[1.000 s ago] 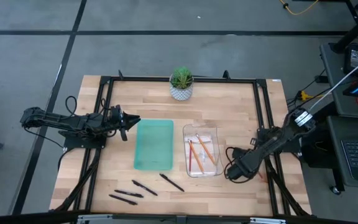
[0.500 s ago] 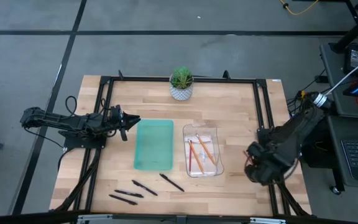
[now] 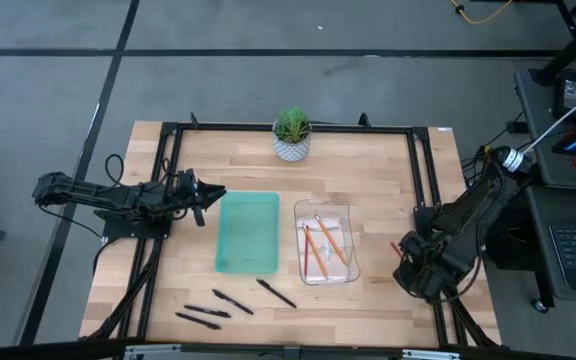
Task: Sort pens & pencils
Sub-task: Put the red pencil into the transparent bin
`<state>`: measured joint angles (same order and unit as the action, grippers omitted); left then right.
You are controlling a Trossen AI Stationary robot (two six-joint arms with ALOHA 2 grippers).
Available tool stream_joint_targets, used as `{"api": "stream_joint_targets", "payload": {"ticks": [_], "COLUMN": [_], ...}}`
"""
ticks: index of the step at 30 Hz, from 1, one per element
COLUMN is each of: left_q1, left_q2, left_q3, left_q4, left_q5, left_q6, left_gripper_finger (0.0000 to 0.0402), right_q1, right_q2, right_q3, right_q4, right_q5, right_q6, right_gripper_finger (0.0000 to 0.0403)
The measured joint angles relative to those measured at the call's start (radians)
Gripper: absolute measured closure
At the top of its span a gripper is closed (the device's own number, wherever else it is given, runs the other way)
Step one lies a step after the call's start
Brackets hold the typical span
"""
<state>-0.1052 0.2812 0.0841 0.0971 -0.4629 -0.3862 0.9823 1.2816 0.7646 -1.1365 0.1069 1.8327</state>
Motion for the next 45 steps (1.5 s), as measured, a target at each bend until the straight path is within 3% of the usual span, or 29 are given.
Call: {"api": "stream_joint_targets", "payload": {"ticks": [3, 7, 18, 24, 30, 41, 45], "left_q1": [0.0, 0.0, 0.0, 0.0, 0.0, 0.0, 0.0], "left_q2": [0.0, 0.0, 0.0, 0.0, 0.0, 0.0, 0.0], "left_q3": [0.0, 0.0, 0.0, 0.0, 0.0, 0.0, 0.0], "left_q4": [0.0, 0.0, 0.0, -0.002, -0.01, -0.01, -0.01], "left_q5": [0.0, 0.0, 0.0, 0.0, 0.0, 0.0, 0.0], "left_q6": [0.0, 0.003, 0.004, 0.004, 0.004, 0.004, 0.004], "left_gripper_finger": [0.0333, 0.0333, 0.0333, 0.0333, 0.0333, 0.0333, 0.0333], "right_q1": [-0.015, -0.028, -0.065, -0.074, -0.088, -0.128, -0.128], "right_q2": [0.0, 0.0, -0.003, -0.004, -0.002, -0.001, -0.001], "right_q3": [-0.049, -0.121, -0.264, -0.28, -0.28, -0.28, -0.28], "right_q4": [0.087, 0.185, 0.373, 0.372, 0.346, 0.34, 0.342], "right_q5": [0.0, -0.001, -0.02, -0.028, -0.036, -0.029, -0.025], "right_q6": [-0.005, -0.006, -0.008, -0.004, -0.001, -0.009, -0.008], "right_gripper_finger": [0.0168, 0.0154, 0.0181, 0.0198, 0.0245, 0.0378, 0.0389]}}
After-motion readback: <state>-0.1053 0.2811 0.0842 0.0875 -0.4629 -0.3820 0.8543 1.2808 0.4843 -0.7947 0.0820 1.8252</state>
